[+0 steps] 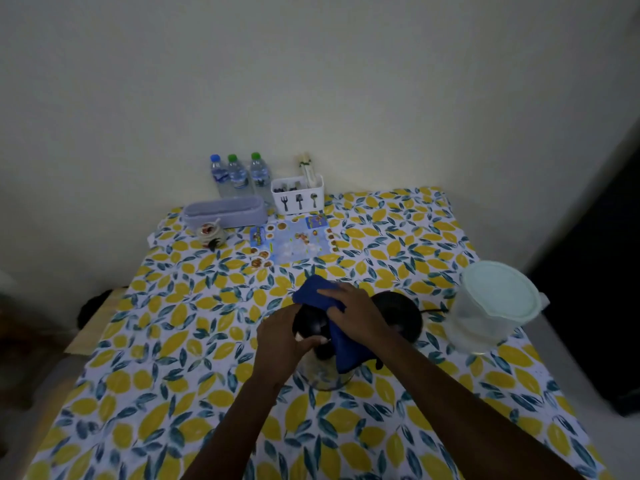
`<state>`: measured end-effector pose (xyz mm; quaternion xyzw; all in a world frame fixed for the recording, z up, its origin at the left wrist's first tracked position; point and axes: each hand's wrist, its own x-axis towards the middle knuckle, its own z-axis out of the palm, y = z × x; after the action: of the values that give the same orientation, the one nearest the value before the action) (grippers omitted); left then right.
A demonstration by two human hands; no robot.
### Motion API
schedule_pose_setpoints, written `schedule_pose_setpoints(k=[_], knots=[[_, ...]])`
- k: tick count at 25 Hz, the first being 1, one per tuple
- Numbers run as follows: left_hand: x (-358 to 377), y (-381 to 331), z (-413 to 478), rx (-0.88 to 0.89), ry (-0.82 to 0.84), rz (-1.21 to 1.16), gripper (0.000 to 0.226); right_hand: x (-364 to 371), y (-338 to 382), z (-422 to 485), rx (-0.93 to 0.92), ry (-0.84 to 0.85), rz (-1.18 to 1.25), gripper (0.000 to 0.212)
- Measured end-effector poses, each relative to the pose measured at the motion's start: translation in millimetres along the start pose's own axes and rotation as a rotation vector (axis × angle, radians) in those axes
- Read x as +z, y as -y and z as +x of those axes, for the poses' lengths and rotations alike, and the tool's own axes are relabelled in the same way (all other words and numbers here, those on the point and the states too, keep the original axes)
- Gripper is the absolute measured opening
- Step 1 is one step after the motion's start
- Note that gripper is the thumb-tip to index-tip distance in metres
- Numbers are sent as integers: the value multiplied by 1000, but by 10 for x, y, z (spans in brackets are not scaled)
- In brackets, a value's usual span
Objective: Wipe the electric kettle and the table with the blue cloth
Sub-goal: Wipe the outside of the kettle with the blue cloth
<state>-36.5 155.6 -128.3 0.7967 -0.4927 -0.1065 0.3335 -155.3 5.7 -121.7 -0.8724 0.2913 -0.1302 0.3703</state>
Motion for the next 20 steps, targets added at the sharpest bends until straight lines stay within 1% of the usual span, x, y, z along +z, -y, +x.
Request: schedule_pose_setpoints(k=[2,4,6,8,9,11,12,15,16,18,20], knots=[[-21,21,19,-16,-9,-76,66,20,13,141,48,77,-69,42],[-13,44,35,-35,1,-125,69,19,-39,133,63,79,-112,43],[2,72,48,-35,15,-183,68,66,-21,-41,8,9,-218,46],[13,89,47,-20,1,-222,61,177,34,-292,-89,-89,-332,48],[11,93,42,-12,-6,-237,58,228,58,-388,-109,-129,-364,48],[-12,118,21,7,-4,-293,57,259,97,-422,-93,-178,-397,47],[-28,149,15,9,10,-329,58,234,130,-370,-73,-177,-393,46],[-86,247,-3,-80,46,-372,50,152,225,-143,29,-113,-327,45],[-99,267,-4,-114,47,-368,51,152,245,-106,45,-109,-366,45],[-94,296,3,-148,57,-377,56,186,263,-160,-6,-126,-497,44],[-91,295,1,-156,49,-369,54,236,258,-329,-161,-163,-565,44]])
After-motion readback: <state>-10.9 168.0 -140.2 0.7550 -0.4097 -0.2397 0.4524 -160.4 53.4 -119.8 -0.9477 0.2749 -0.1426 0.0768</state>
